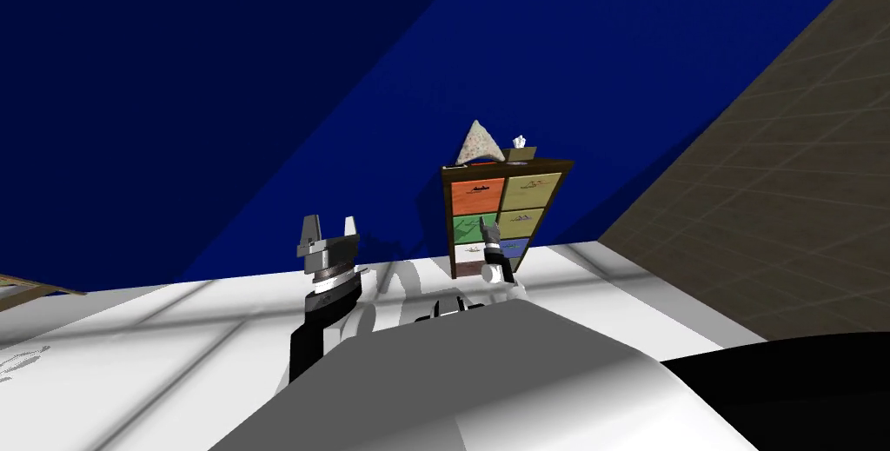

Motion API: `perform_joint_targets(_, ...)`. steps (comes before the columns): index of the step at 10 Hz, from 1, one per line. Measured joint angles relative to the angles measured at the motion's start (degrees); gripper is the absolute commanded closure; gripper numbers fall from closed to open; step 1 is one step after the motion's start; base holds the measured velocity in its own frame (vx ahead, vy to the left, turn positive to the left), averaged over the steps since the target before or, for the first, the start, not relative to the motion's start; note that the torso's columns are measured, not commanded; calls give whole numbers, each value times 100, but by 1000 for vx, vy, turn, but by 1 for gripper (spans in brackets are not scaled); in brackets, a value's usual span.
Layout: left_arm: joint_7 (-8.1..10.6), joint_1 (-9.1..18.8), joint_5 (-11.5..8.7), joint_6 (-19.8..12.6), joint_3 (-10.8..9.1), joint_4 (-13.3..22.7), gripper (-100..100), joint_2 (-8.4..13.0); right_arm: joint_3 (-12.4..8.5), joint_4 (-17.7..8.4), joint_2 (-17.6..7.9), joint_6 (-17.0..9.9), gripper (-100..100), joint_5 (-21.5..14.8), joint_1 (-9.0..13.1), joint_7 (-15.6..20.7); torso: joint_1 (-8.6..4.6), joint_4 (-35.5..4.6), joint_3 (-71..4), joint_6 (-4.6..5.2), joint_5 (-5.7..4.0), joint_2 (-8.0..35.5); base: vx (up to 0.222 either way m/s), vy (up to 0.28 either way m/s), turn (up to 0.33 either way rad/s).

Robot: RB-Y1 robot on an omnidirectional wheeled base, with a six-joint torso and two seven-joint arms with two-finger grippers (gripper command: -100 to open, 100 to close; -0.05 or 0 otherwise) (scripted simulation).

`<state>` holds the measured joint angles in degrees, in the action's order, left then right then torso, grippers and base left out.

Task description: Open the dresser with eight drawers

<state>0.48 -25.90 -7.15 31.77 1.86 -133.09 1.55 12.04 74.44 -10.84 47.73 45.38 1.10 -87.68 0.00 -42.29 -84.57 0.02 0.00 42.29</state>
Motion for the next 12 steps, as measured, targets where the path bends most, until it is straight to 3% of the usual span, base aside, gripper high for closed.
perform_joint_targets(7, 0, 0, 0, 0, 0, 0, 0, 0, 103, -727, 196, 164, -100, 491, 349, -938, 2, 1, -2, -3, 1, -4, -13, -67, 150)
perform_joint_targets(10, 0, 0, 0, 0, 0, 0, 0, 0, 153, -1048, 392, 241, -100, 710, 507, -1334, -1, -1, 1, -2, 0, 2, -19, -72, 115)
perform_joint_targets(12, 0, 0, 0, 0, 0, 0, 0, 0, 201, -1415, 603, 353, -100, 865, 677, -1700, -2, 0, 0, -1, 0, 0, -25, -81, 147)
